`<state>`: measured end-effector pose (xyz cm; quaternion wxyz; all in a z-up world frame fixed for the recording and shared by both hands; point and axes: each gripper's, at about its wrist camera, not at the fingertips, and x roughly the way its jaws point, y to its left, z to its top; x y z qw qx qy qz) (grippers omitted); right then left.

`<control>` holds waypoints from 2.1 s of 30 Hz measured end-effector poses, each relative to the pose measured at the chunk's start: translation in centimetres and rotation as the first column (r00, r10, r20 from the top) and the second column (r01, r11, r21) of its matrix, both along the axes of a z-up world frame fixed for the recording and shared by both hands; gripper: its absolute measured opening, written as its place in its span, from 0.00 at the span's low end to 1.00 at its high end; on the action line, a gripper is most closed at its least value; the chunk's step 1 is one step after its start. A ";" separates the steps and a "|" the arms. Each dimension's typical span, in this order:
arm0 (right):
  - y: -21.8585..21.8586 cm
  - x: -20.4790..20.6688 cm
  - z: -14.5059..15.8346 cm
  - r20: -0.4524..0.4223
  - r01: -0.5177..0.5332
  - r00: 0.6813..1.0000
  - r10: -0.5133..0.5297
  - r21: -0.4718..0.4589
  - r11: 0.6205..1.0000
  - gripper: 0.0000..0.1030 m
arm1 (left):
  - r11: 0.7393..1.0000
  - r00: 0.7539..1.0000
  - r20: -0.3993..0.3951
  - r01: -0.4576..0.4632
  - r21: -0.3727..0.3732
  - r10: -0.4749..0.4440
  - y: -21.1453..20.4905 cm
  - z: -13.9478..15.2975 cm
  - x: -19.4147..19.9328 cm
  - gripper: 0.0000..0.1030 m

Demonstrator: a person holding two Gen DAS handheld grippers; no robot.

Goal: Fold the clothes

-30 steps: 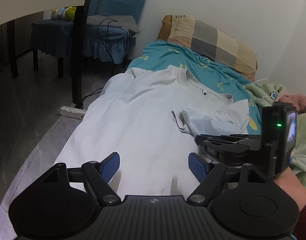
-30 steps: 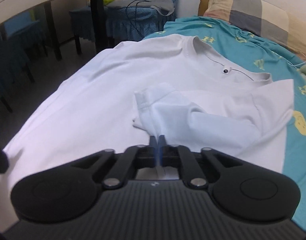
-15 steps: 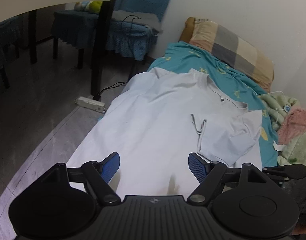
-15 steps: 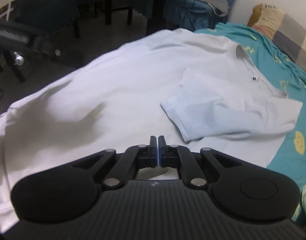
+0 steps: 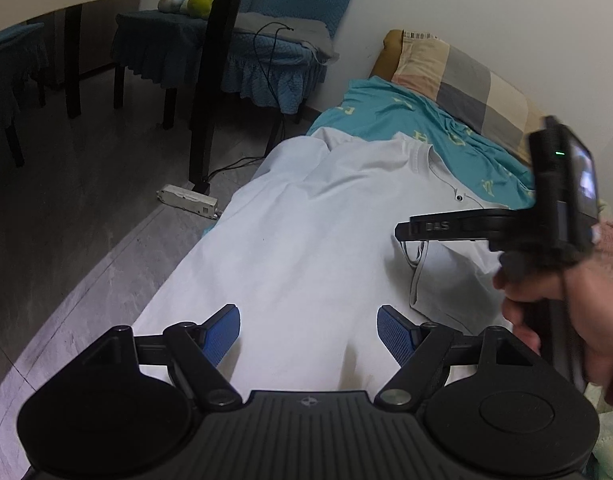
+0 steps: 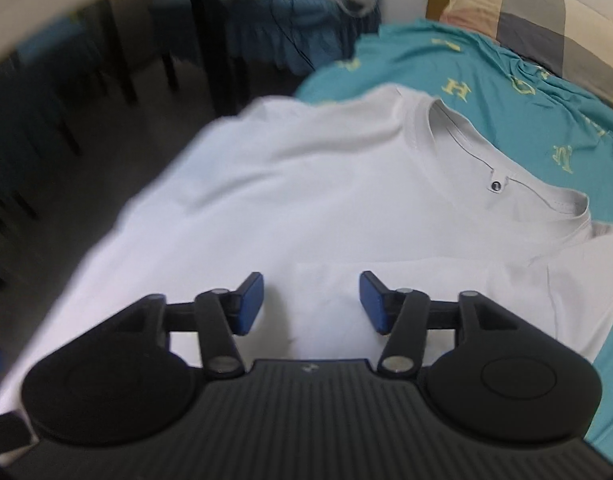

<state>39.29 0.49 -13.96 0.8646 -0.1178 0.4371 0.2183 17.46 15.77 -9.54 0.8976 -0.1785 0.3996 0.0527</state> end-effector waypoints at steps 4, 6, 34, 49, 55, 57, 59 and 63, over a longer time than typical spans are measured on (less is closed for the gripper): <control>0.5 0.8 -0.7 -0.004 -0.003 1.000 0.003 -0.010 1.000 0.05 | 1.000 1.000 -0.002 0.009 -0.007 -0.009 -0.2 -0.2 0.0 0.75; 0.3 1.3 0.3 0.024 0.069 0.997 -0.070 0.023 0.997 0.05 | 1.000 1.000 -0.001 0.011 -0.011 -0.011 -0.3 -0.2 -0.1 0.75; -8.3 -7.9 6.5 0.156 0.248 0.931 -0.330 0.391 0.886 0.46 | 0.996 0.997 0.044 0.065 0.061 -0.067 -1.9 -0.6 -0.1 0.75; -16.1 -28.8 8.4 0.140 0.357 0.876 -0.462 0.456 0.815 0.48 | 0.993 0.990 0.077 0.118 -0.027 -0.116 -4.7 0.4 -4.8 0.75; -16.4 -28.4 7.6 0.127 0.357 0.877 -0.463 0.473 0.806 0.48 | 0.994 0.997 0.064 0.048 -0.100 -0.042 -3.1 0.6 -4.5 0.75; -16.6 -28.3 7.3 0.115 0.368 0.876 -0.468 0.469 0.803 0.48 | 0.992 0.998 0.058 0.025 -0.124 -0.018 -2.5 0.6 -4.4 0.75; -16.9 -28.2 6.9 0.098 0.379 0.876 -0.472 0.464 0.800 0.48 | 0.984 0.999 0.041 -0.019 -0.177 0.027 -0.9 0.0 -3.4 0.75; -16.7 -27.6 6.4 0.072 0.395 0.878 -0.473 0.452 0.800 0.48 | 0.917 0.986 -0.042 -0.168 -0.361 0.164 5.7 -3.1 1.0 0.76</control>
